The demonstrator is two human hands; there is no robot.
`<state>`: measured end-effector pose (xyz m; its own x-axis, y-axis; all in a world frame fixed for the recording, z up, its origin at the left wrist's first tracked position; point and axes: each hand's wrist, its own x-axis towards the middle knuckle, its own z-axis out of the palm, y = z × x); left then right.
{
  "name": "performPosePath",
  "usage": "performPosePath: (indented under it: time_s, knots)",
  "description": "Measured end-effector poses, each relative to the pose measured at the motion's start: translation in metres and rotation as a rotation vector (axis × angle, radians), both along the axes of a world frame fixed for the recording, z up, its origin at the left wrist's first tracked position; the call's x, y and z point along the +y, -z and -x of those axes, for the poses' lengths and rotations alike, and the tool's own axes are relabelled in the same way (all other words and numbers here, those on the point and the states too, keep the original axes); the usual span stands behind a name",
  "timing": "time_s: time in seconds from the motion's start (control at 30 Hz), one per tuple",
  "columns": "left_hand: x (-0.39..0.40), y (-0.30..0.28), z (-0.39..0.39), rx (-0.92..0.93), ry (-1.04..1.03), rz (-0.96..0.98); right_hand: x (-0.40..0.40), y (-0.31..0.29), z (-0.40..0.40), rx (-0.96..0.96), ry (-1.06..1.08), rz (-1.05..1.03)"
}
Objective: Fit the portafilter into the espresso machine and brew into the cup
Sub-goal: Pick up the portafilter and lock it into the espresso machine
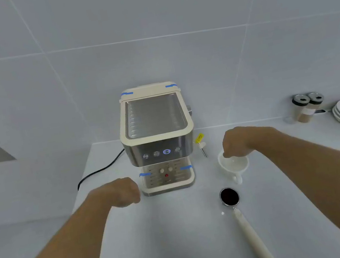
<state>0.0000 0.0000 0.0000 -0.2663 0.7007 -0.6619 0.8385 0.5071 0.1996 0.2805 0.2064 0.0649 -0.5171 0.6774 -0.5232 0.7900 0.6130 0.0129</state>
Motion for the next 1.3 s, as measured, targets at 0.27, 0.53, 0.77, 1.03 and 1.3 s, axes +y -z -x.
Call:
performPosePath:
  time_s: [0.27,0.53,0.77,1.03,1.3]
  knots:
    - [0.004,0.043,-0.078,-0.290,-0.080,-0.270,-0.016,0.043,-0.055,0.237,0.101,-0.041]
    - [0.003,0.088,-0.175,-0.552,-0.293,-0.311,-0.055,0.101,-0.113,0.322,0.310,0.159]
    - [0.013,0.106,-0.227,-0.778,-0.670,-0.239,-0.095,0.144,-0.147,0.332,0.448,0.292]
    - [0.028,0.116,-0.255,-0.878,-0.885,-0.243,-0.123,0.158,-0.156,0.393,0.509,0.365]
    - [0.036,0.119,-0.272,-0.868,-0.903,-0.223,-0.134,0.168,-0.148,0.356,0.509,0.400]
